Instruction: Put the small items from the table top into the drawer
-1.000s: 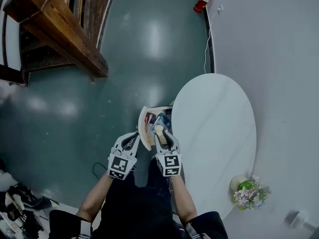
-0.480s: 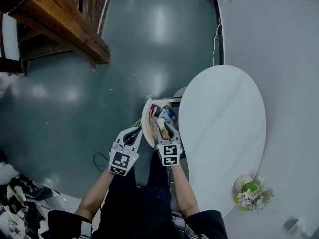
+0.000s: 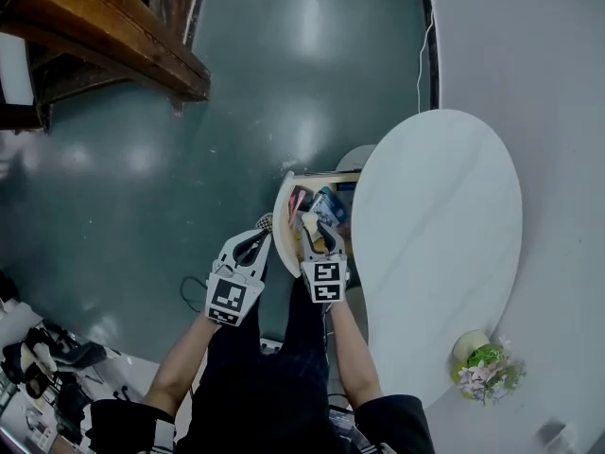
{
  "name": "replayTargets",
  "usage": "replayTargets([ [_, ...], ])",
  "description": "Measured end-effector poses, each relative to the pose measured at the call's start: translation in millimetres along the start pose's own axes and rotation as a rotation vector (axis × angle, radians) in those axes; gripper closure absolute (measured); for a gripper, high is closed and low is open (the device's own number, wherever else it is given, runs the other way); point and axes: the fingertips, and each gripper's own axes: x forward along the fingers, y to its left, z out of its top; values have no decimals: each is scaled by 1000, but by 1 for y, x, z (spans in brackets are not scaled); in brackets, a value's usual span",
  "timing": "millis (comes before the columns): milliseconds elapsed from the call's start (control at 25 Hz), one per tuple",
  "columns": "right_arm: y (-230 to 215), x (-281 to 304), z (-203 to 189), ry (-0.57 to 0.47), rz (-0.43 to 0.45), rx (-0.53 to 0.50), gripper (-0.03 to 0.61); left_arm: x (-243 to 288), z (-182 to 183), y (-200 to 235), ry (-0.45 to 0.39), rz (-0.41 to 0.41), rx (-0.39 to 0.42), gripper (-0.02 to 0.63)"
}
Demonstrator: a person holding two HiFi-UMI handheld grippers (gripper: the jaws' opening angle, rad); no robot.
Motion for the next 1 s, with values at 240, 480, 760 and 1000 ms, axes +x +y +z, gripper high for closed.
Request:
replayTargets([
  [240,-7,12,-11,24,-15,16,431,4,-12,2,18,-6,-13,594],
  [480,-6,13,-13,27,-5,24,431,2,-15,2,22,-7,-19,594],
  [760,-2,12,-13,11,2,59,430,-3,-17,2,20,-5,-20,594],
  [1000,4,4,-10,-1,2,53,430,-11,-14,1,14,-1,-16,594],
])
